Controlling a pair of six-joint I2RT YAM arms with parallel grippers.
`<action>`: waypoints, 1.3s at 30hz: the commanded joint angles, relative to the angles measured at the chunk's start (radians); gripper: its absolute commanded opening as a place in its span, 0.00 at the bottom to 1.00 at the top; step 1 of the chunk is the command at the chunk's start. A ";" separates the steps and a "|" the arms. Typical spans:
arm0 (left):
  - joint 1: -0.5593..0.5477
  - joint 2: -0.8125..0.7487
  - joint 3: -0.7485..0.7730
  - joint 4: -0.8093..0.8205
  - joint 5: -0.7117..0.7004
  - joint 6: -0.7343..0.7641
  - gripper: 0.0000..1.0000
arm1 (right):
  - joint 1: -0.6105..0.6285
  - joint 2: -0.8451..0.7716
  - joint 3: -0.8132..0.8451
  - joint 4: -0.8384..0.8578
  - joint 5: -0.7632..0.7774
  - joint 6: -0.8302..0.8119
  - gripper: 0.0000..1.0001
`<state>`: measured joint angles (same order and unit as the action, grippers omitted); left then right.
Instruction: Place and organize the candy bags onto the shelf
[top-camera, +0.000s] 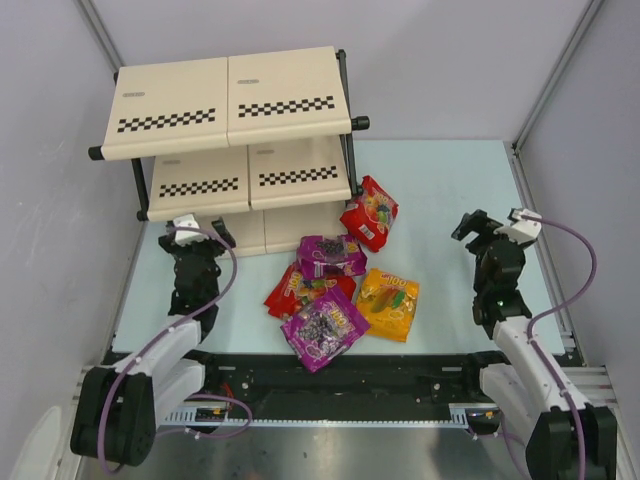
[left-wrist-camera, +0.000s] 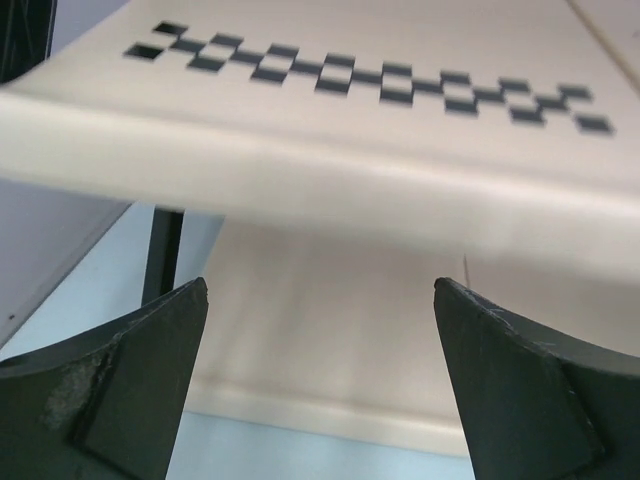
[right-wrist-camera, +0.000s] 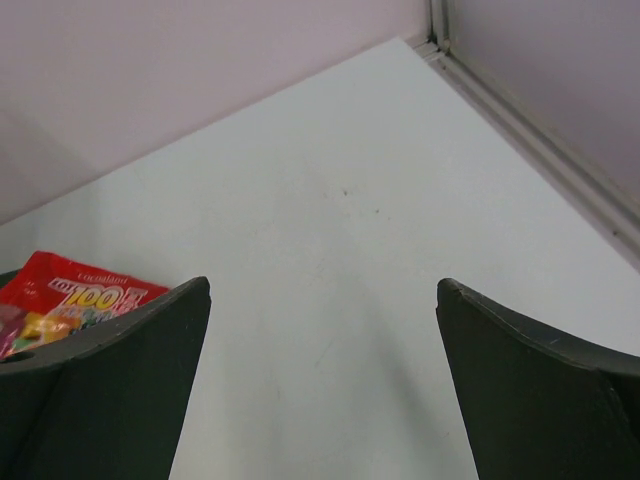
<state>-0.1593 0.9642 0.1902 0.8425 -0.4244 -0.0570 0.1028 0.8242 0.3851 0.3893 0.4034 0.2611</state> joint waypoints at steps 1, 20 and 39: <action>0.001 -0.065 0.117 -0.344 -0.027 -0.147 1.00 | 0.008 -0.085 0.046 -0.262 -0.105 0.139 1.00; 0.003 -0.051 0.118 -0.378 0.069 -0.173 1.00 | 0.587 0.068 0.161 -0.359 -0.584 -0.005 1.00; 0.004 -0.010 0.150 -0.411 0.047 -0.181 1.00 | 0.776 0.354 0.146 -0.219 -0.669 -0.045 1.00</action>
<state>-0.1593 0.9577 0.3035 0.4168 -0.3710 -0.2211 0.8722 1.1416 0.5056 0.0959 -0.2352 0.2310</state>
